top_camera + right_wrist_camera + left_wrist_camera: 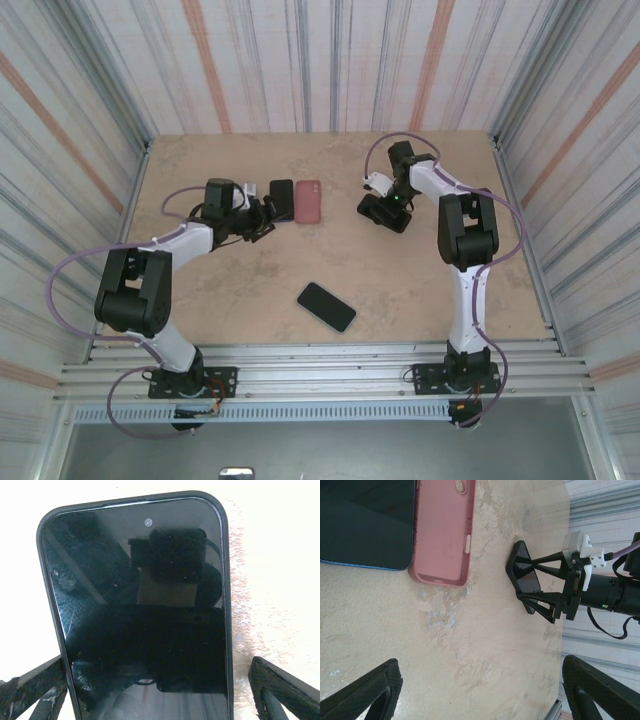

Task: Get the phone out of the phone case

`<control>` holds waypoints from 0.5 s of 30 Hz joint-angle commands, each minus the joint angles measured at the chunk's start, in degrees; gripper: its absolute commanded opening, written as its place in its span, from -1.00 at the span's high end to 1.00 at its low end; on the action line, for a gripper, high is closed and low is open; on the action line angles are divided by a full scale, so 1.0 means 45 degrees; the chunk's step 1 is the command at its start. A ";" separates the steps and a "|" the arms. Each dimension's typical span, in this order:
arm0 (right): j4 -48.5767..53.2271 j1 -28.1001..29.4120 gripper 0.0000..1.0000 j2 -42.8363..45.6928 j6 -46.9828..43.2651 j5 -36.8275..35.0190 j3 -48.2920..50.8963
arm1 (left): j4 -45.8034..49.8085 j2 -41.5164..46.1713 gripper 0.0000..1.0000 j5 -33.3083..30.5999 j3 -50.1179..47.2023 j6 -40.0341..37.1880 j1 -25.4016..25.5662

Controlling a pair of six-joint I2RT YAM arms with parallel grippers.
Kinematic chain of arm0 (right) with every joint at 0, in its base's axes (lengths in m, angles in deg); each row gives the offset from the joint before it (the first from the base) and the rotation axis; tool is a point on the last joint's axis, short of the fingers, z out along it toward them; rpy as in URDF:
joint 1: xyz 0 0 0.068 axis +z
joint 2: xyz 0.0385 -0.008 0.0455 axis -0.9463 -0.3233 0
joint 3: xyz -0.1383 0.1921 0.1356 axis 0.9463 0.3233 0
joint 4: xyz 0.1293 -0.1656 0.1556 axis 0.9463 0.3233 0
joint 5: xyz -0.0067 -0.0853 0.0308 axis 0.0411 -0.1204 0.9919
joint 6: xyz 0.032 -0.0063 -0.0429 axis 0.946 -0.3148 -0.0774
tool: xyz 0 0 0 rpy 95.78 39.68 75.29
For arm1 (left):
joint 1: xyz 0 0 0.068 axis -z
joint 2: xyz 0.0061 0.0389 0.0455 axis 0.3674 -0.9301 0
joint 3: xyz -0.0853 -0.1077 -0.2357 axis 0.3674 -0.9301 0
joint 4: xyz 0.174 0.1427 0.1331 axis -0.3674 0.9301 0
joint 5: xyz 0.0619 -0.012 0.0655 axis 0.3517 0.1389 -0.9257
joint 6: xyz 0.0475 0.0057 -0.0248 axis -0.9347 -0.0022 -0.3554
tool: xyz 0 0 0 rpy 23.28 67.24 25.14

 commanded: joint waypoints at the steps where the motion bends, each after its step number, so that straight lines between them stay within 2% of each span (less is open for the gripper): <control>1: 0.0912 0.0012 -0.76 -0.0718 -0.0668 -0.0100 0.0069 | 0.0061 0.0236 -0.73 -0.0085 0.0457 -0.0085 0.0177; 5: 0.1230 0.0049 -0.74 -0.0924 -0.0663 -0.0824 0.0038 | 0.0142 0.0136 -0.73 -0.0159 0.0567 -0.0133 0.0293; 12: 0.0987 0.0051 -0.72 -0.0573 -0.0495 -0.1158 0.0657 | 0.0200 0.0004 -0.73 -0.0185 0.0664 -0.0143 0.0374; 15: 0.0811 0.0065 -0.60 -0.0579 -0.0527 -0.1536 0.0698 | 0.0200 -0.0053 -0.73 -0.0195 0.0777 -0.0122 0.0447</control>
